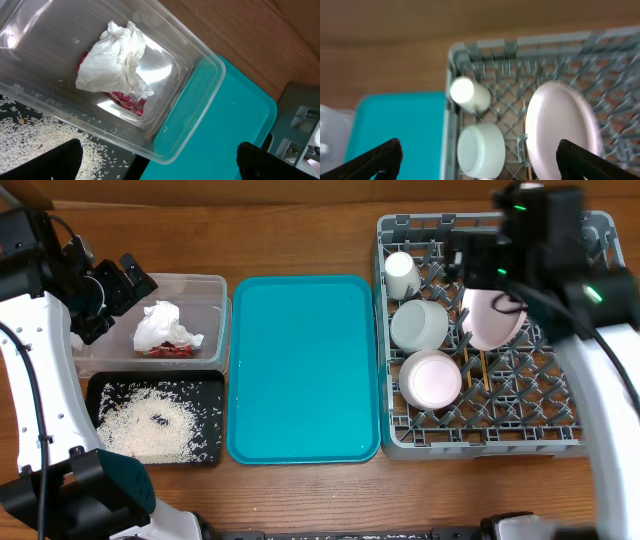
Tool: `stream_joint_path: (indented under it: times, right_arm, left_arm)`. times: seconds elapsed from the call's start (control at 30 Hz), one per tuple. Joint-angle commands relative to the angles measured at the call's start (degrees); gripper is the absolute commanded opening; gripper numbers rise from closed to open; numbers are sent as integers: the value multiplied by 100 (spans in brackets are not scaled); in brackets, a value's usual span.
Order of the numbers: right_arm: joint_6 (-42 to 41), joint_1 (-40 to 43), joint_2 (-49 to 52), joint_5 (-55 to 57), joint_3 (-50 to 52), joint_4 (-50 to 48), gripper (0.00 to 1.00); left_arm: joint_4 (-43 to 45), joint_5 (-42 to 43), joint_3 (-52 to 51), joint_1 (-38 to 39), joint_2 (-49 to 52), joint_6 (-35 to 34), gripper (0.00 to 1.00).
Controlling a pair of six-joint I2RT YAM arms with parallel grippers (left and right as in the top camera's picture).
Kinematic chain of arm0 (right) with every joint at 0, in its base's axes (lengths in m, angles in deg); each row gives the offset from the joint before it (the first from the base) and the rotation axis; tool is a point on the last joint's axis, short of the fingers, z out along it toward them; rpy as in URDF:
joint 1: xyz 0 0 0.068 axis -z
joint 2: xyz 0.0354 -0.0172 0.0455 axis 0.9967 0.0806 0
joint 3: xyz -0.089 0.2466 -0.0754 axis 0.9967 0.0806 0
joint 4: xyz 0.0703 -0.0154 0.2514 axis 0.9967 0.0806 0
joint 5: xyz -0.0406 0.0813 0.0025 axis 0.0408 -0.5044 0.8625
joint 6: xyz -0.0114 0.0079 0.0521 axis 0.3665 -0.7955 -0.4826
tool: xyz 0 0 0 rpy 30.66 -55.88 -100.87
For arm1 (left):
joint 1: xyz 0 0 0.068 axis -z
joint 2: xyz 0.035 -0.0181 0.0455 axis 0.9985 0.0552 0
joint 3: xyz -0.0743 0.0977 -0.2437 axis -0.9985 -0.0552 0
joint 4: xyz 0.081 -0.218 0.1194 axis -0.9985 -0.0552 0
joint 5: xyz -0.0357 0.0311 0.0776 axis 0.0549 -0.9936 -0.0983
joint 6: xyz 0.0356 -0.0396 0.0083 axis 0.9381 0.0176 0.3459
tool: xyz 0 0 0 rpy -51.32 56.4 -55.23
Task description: Sort waste into correct bins and load items into the dishwasher
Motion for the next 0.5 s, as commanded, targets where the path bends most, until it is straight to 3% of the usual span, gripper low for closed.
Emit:
stream_joint_path:
  times: [0.0,0.47]
  right_arm:
    - [127,-20,-1093,-55,-72,-22,100]
    - [28,-20,-4489,28,205,153,100]
  left_arm:
    - [9,-31,101,17,-74,-57,100]
    - [11,-31,101,17,-74,-57,100]
